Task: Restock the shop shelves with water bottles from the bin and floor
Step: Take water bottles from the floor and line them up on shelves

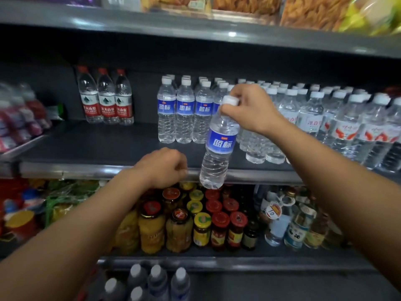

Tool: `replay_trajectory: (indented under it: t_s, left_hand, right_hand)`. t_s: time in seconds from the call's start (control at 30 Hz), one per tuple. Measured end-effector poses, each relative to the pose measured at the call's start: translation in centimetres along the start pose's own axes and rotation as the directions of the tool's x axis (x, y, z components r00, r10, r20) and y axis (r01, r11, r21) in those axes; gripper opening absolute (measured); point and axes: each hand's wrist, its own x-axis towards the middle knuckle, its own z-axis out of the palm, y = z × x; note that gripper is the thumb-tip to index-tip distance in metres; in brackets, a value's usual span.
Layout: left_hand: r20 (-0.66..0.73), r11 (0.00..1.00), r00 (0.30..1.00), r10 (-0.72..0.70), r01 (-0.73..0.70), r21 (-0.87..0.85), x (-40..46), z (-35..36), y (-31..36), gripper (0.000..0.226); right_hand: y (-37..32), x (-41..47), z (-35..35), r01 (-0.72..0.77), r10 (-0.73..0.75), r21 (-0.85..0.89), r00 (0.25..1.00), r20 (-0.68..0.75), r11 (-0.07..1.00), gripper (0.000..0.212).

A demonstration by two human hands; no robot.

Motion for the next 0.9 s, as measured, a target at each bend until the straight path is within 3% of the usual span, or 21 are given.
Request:
replay_trajectory:
  t_s: [0.17, 0.57, 0.9]
  left_hand:
    - [-0.051, 1.0, 0.998, 0.021, -0.022, -0.017, 3.3, -1.3, -1.0, 0.011]
    - [-0.053, 0.999, 0.999, -0.004, 0.006, 0.031, 9.5, 1.3, -4.5, 0.009]
    - [-0.048, 1.0, 0.999, -0.004, 0.005, 0.017, 11.4, 3.0, -5.4, 0.013]
  right_hand:
    - [0.8, 4.9, 0.8, 0.024, -0.027, -0.042, 0.997, -0.072, 0.999, 0.022]
    - [5.6, 12.0, 5.9, -0.019, 0.019, -0.169, 1.0, -0.002, 0.985, 0.023]
    - [5.8, 15.5, 8.0, -0.001, 0.018, -0.307, 0.998, 0.054, 0.952, 0.03]
